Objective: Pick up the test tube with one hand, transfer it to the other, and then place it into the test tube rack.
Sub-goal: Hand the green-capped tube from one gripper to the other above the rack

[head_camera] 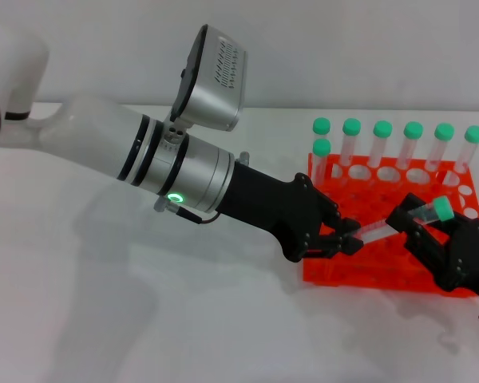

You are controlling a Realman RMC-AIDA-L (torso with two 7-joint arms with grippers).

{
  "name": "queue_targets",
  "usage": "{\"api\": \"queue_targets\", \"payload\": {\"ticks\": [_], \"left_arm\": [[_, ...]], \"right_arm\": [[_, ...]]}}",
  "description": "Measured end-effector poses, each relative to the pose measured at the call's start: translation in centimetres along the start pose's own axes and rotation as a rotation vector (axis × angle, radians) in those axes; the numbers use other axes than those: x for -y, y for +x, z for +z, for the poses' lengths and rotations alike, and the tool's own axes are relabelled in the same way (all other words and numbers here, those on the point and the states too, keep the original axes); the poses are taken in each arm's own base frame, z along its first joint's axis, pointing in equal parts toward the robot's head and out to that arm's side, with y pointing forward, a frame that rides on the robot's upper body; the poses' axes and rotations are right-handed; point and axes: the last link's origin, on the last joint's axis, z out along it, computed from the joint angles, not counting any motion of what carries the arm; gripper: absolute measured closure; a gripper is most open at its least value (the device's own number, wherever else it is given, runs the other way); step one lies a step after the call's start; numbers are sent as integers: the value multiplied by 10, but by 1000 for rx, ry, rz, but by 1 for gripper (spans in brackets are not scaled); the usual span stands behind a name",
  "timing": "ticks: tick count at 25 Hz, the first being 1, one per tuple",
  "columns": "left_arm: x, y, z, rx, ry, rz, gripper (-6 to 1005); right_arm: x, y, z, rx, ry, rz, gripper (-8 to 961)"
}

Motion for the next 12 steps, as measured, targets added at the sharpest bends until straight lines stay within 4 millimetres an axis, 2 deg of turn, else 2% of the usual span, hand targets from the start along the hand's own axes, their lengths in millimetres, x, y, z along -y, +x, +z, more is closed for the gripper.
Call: {"api": "queue_targets", "payload": {"ticks": [9,12], "left_arm": [[1,0,0,-5,8,-2,787],[1,0,0,-5,12,-2,786]], "right_arm": [[0,0,0,-2,3,-3,650],[0,0,-1,-3,3,-3,649]]}}
